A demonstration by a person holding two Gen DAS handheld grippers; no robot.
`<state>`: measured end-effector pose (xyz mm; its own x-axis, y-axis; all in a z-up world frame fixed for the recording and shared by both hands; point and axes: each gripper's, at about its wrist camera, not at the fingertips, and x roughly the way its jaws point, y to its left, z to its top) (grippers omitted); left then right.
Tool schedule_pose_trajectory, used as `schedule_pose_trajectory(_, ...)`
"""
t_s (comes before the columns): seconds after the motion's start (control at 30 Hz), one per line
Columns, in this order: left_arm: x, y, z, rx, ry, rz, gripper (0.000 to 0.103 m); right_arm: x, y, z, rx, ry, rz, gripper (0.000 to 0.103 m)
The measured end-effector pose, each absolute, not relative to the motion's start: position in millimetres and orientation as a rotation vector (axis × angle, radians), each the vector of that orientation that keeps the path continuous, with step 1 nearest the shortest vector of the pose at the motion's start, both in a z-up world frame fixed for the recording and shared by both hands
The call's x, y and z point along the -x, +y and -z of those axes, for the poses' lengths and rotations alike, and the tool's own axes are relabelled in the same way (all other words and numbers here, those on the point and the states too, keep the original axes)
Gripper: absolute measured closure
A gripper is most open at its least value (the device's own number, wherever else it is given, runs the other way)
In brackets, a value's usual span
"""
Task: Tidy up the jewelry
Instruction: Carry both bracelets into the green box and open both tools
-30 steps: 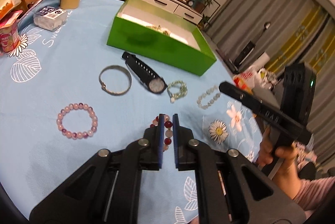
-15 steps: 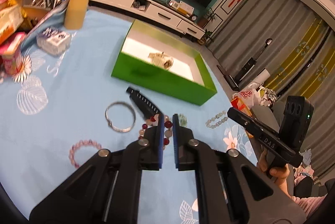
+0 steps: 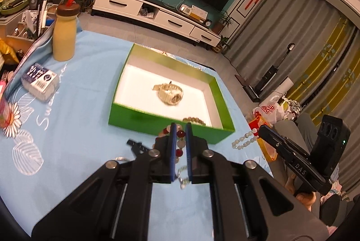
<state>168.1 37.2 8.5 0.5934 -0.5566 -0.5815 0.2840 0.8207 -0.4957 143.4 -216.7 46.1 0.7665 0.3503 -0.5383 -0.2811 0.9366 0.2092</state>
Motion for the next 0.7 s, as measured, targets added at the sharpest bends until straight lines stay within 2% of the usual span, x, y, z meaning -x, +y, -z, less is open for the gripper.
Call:
schedule_pose_trajectory(0.33,-225.3,8.3,-9.2,0.337,0.827,0.479,0.096,-189.1,-224.8,-51.4,-0.119,0.586,-0.299,0.096)
schedule_pose_trajectory(0.7,-280.5,-19.5,8.2,0.282,0.880,0.428,0.096,-254.4,-215.2,-29.5,-0.089,0.658,-0.280,0.096)
